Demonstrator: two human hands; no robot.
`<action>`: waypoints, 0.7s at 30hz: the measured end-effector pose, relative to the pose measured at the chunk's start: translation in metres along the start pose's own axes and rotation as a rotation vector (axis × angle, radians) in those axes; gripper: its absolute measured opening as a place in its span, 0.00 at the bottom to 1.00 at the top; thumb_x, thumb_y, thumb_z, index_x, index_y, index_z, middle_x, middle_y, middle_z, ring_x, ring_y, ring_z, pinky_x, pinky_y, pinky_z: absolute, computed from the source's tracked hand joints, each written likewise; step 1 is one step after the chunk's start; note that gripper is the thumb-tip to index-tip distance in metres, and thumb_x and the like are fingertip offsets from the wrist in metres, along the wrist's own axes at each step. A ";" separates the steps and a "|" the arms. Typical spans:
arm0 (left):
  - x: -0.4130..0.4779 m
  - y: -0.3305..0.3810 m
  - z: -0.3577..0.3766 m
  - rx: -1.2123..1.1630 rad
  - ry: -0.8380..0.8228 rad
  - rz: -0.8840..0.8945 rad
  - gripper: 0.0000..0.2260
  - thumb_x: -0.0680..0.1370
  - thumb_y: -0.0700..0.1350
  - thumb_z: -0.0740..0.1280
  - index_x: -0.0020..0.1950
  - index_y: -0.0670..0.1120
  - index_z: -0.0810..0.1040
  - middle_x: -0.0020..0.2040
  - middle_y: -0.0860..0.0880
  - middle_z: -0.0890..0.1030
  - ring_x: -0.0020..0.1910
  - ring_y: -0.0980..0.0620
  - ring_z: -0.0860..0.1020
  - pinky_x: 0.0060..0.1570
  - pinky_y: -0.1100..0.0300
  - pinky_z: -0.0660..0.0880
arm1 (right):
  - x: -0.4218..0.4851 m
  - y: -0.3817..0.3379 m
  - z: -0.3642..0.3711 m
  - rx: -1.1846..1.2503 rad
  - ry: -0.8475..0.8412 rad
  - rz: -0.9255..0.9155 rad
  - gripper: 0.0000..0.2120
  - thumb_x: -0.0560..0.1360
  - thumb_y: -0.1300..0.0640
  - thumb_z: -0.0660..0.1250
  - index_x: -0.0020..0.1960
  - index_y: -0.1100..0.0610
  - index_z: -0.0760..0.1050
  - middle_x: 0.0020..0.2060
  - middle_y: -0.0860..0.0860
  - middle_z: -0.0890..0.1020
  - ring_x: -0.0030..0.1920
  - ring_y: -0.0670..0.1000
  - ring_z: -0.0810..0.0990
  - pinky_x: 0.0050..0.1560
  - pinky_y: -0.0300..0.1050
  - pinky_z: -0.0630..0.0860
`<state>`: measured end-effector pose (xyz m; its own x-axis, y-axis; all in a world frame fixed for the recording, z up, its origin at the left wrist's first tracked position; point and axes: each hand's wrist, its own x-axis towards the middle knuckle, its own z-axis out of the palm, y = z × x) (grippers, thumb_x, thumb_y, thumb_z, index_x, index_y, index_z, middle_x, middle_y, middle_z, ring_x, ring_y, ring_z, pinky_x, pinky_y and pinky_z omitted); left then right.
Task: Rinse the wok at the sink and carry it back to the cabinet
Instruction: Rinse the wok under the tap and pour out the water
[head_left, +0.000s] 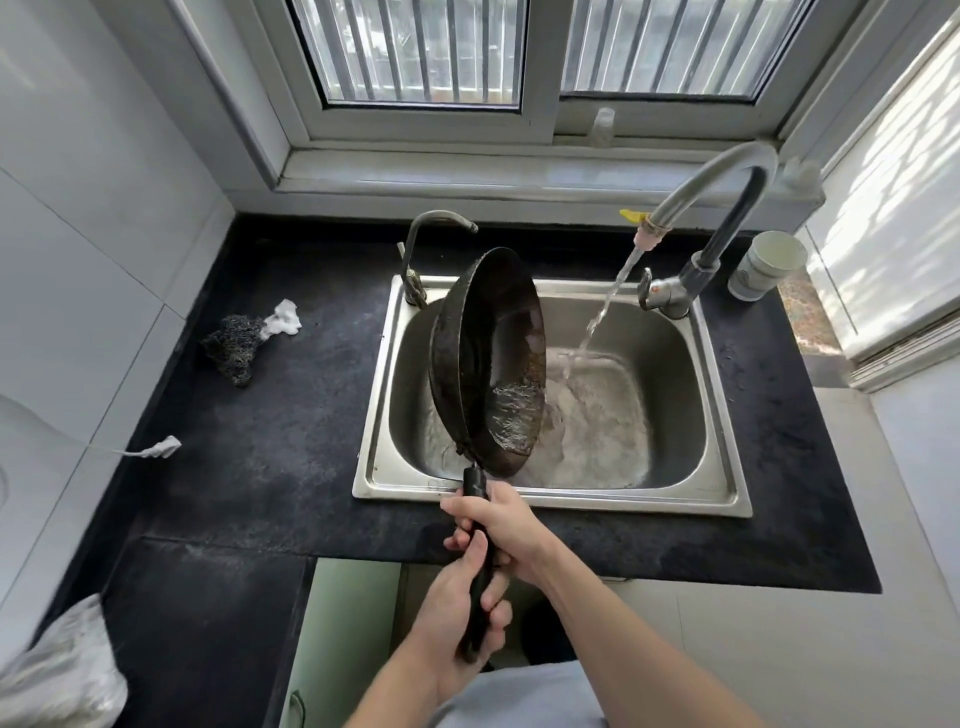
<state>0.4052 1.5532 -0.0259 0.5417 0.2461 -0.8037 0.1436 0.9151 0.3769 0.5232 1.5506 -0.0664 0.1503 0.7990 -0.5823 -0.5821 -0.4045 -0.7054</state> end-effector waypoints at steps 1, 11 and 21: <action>0.000 0.000 0.001 0.000 0.000 0.014 0.17 0.77 0.57 0.63 0.42 0.44 0.70 0.27 0.49 0.65 0.17 0.57 0.61 0.15 0.69 0.53 | -0.001 -0.002 -0.001 -0.011 -0.010 0.006 0.09 0.77 0.64 0.69 0.43 0.59 0.70 0.28 0.50 0.73 0.26 0.47 0.75 0.42 0.46 0.82; 0.011 -0.011 0.009 0.444 0.161 0.294 0.23 0.79 0.60 0.57 0.36 0.41 0.69 0.25 0.44 0.66 0.15 0.52 0.61 0.18 0.65 0.55 | -0.008 -0.016 -0.006 -0.229 0.059 0.051 0.12 0.73 0.56 0.77 0.44 0.59 0.75 0.30 0.51 0.79 0.30 0.50 0.80 0.39 0.46 0.81; 0.010 -0.007 0.000 0.817 0.308 0.569 0.25 0.71 0.68 0.54 0.39 0.47 0.75 0.27 0.52 0.76 0.24 0.60 0.74 0.28 0.65 0.69 | -0.007 -0.016 0.001 -0.248 0.093 -0.094 0.12 0.74 0.55 0.76 0.45 0.60 0.74 0.30 0.53 0.79 0.30 0.51 0.80 0.52 0.64 0.81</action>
<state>0.4097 1.5496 -0.0366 0.4866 0.7492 -0.4494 0.5123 0.1720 0.8414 0.5303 1.5518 -0.0507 0.2741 0.7983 -0.5364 -0.3502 -0.4366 -0.8287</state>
